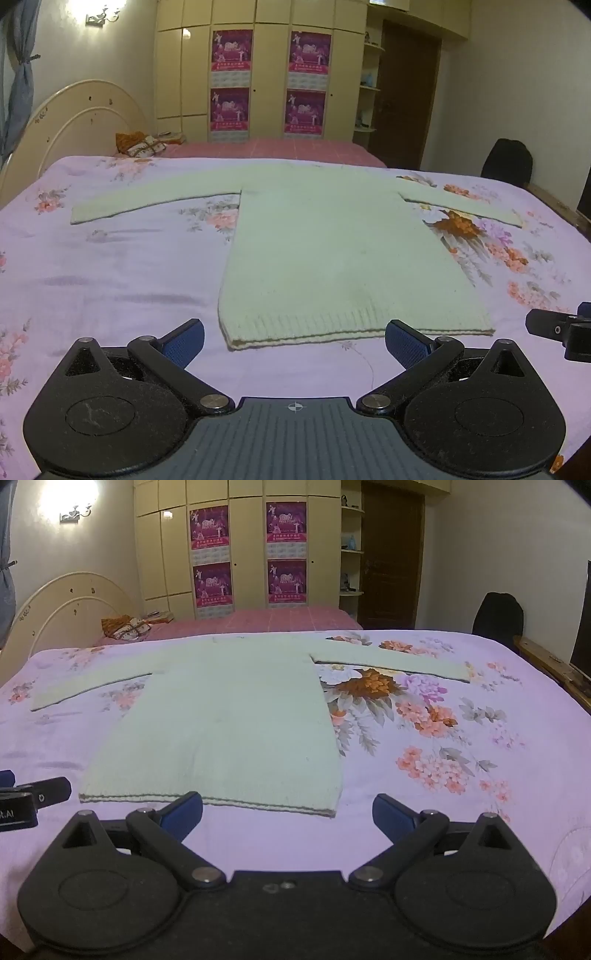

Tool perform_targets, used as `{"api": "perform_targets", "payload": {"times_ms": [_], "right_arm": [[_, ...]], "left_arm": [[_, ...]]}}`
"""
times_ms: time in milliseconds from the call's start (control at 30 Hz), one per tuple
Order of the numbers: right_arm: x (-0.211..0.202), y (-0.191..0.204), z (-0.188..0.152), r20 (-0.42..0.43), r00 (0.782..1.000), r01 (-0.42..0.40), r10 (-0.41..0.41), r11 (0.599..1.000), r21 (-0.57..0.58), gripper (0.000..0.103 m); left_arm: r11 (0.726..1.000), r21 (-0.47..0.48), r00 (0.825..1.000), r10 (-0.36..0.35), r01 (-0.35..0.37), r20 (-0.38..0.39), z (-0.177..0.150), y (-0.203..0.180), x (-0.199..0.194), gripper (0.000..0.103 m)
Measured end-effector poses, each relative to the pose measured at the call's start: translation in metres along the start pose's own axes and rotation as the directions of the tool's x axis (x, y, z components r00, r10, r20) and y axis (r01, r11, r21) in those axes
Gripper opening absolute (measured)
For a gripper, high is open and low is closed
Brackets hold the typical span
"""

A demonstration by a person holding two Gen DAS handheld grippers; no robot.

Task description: Fold small clothes

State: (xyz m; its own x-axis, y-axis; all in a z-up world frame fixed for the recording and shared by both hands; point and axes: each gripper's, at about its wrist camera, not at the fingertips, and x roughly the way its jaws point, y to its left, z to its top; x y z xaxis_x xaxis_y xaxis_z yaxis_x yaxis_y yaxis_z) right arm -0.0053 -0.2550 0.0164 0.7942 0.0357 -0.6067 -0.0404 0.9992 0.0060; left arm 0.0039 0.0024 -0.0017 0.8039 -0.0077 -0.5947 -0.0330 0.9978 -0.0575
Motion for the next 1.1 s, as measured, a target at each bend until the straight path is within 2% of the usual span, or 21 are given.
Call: {"api": "perform_targets", "payload": {"times_ms": [1100], "right_arm": [[-0.0037,0.003,0.0013,0.009,1.0,-0.002,0.002,1.0,-0.003,0.099]], "left_arm": [[1.0,0.019,1.0,0.01,-0.01,0.011,0.0015,-0.0031,-0.0044,0.103]]}}
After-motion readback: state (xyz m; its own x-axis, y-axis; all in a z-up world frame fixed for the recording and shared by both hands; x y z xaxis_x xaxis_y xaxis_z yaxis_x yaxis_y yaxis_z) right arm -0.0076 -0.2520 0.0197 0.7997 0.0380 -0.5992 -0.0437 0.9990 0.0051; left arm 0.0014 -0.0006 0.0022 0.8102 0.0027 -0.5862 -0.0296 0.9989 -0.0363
